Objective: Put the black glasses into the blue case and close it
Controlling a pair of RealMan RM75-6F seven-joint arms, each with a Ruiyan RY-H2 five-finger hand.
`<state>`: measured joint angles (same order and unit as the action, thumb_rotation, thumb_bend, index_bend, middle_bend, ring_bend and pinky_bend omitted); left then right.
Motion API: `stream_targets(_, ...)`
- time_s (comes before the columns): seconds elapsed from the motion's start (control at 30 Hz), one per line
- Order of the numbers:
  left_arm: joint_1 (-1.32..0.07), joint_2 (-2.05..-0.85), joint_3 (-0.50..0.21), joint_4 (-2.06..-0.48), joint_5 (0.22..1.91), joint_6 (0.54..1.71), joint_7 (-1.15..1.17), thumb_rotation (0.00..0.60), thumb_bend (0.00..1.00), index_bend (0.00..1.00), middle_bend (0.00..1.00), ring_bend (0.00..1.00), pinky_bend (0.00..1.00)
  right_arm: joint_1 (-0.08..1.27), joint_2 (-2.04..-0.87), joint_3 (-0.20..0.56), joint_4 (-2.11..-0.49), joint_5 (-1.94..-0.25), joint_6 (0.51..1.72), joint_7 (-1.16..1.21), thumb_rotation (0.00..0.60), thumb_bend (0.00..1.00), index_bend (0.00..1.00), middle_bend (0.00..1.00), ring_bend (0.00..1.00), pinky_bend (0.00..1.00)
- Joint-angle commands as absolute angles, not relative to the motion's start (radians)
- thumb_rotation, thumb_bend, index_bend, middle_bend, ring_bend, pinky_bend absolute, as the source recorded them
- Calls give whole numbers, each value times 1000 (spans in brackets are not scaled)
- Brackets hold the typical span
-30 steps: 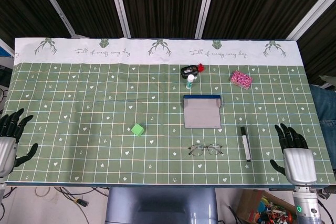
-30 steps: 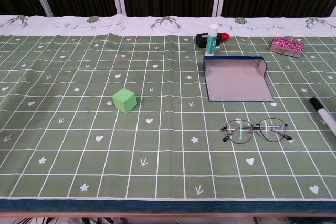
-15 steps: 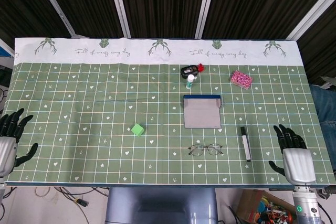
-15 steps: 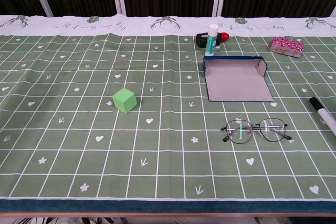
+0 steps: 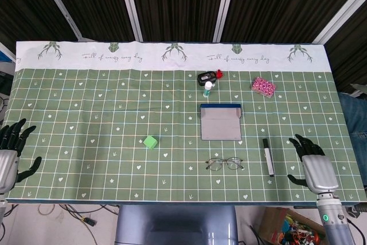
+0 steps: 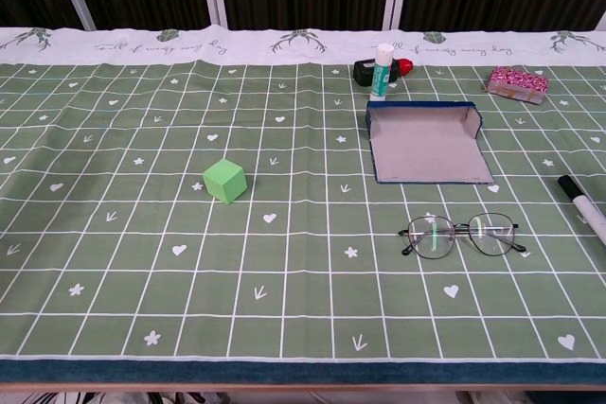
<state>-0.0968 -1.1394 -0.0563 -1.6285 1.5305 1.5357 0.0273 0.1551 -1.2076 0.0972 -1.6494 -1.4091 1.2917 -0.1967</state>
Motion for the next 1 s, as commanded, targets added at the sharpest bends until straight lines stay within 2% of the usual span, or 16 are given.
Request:
stream_targets(0.03, -97, -1139, -57, -1629, 1529, 1536, 26, 600, 313, 112, 0, 0, 0, 237, -1142, 136, -1728, -1324, 1156, -195, 600, 150, 177, 96, 124, 205)
stream_targets(0.23, -98, -1138, -56, -1630, 1529, 1532, 26, 600, 313, 111, 0, 0, 0, 337, -1114, 164, -1804, -1245, 989, -190, 600, 184, 224, 96, 124, 205)
stream_targets(0.4, -97, -1136, -57, -1631, 1525, 1530, 24, 600, 313, 111, 0, 0, 0, 398, -1173, 162, -1807, -1182, 930, -256, 600, 184, 271, 96, 124, 205)
stream_targets(0.57, -98, -1136, -55, -1631, 1527, 1528, 26, 600, 313, 111, 0, 0, 0, 430, -1256, 148, -1810, -1130, 936, -337, 600, 220, 332, 97, 124, 205)
stream_targets(1.0, -98, -1131, -56, -1635, 1518, 1521, 15, 600, 313, 111, 0, 0, 0, 492, -1471, 138, -1760, -963, 1055, -600, 600, 306, 402, 97, 124, 205)
